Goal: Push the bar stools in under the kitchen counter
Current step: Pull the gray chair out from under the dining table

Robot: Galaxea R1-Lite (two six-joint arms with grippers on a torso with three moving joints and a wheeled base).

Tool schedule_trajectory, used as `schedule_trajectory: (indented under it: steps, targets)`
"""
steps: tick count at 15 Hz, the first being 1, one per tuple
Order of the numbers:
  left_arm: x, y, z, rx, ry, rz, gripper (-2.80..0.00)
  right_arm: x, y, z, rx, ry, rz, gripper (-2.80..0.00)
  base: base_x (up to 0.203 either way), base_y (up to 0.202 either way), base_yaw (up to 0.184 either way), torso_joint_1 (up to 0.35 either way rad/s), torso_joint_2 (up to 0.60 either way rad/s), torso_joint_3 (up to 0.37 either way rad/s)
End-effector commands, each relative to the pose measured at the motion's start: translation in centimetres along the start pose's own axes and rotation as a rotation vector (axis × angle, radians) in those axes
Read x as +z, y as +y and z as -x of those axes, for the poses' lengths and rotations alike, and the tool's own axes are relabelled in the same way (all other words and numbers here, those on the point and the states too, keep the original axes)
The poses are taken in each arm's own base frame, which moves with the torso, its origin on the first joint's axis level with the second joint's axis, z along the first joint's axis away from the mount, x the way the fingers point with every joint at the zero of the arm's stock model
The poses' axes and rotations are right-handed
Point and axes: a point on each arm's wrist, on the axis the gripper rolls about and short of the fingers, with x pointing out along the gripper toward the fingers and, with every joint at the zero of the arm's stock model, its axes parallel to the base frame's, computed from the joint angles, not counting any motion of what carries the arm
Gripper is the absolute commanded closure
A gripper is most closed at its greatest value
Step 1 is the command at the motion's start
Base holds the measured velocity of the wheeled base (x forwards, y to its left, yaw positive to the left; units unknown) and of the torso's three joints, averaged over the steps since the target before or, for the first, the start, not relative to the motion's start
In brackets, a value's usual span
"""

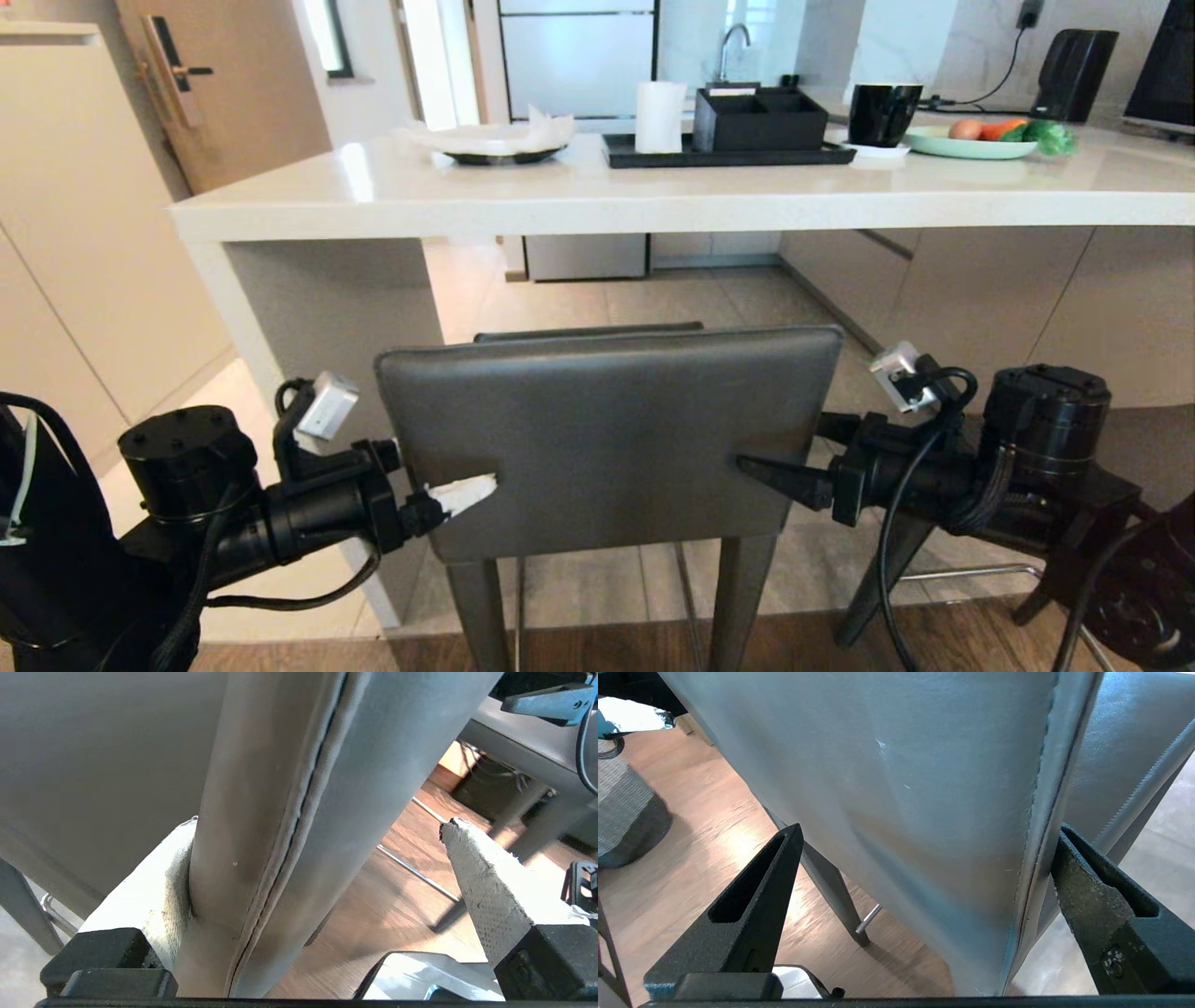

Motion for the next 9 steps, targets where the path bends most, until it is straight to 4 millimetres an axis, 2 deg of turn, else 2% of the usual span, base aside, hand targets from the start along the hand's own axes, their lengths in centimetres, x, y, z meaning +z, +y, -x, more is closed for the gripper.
schedule_trajectory:
  steps: [1, 9]
  targets:
    - [0.2, -0.3, 0.2, -0.008, -0.008, -0.009, -2.80, 0.2, 0.4, 0.3, 0.007, -0.009, 0.008, -2.80, -0.196, 0.000, -0.002, 0.002, 0.00, 0.007]
    - [0.4, -1.6, 0.5, -0.008, -0.011, -0.009, -2.80, 0.0, 1.3, 1.0, 0.014, 0.000, 0.003, -2.80, -0.194, 0.000, -0.001, 0.003, 0.00, 0.003]
